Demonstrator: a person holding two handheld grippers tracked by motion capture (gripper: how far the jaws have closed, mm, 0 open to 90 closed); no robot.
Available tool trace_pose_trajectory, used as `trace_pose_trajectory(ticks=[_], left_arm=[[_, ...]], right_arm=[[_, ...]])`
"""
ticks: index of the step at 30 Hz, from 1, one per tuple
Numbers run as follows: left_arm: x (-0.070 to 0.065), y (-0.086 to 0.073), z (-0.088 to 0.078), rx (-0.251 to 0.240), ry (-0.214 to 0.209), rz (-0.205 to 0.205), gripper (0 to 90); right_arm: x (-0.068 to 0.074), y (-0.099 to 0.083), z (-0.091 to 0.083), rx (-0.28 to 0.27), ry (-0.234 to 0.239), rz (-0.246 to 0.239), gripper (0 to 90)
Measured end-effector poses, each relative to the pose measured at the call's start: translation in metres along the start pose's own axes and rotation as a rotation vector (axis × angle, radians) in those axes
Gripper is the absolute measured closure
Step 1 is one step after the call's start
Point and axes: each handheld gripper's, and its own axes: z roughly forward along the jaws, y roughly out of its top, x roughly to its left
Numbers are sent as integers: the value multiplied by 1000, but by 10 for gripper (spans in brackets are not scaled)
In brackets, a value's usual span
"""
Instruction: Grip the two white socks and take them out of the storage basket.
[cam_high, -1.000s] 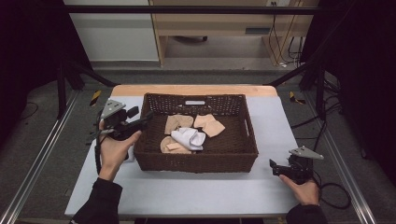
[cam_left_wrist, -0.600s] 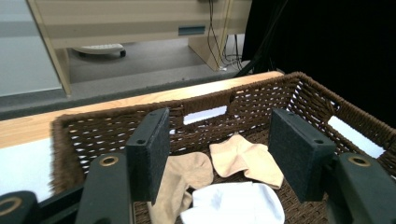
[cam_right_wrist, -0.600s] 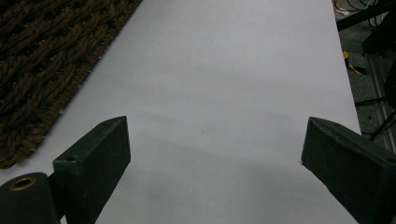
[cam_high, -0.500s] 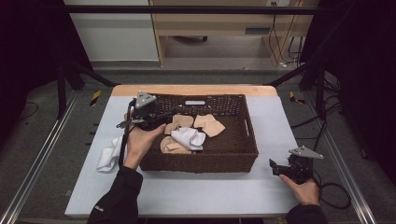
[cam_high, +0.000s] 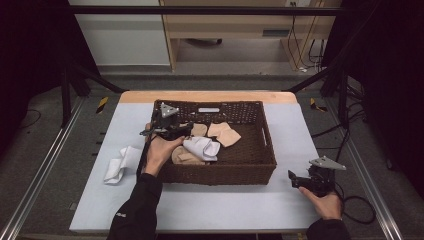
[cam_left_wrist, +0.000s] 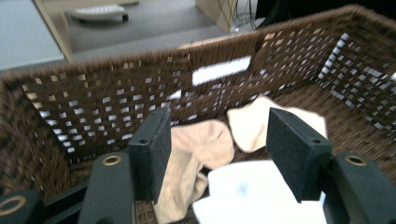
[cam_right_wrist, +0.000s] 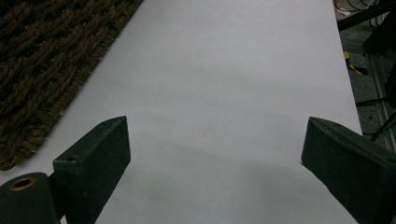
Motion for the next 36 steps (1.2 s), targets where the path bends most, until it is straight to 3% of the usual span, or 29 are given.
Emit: trace_pose_trajectory(ticks=[13,21,29,32,36], left_arm=[[2,-22,22,149,-2,0,421],[-4,-29,30,234,0,48,392],[-7,-33,37,301,-50,65,388],[-10,-34,40,348,-72,83,427],[-10,-35,42,383,-93,79,591]], right_arm=[[0,0,1,4,-1,-2,83],[1,0,2,11,-2,-6,82],[1,0,2,14,1,-5,82],[1,0,2,13,1,-7,81],[1,0,2,13,2,-5,82]])
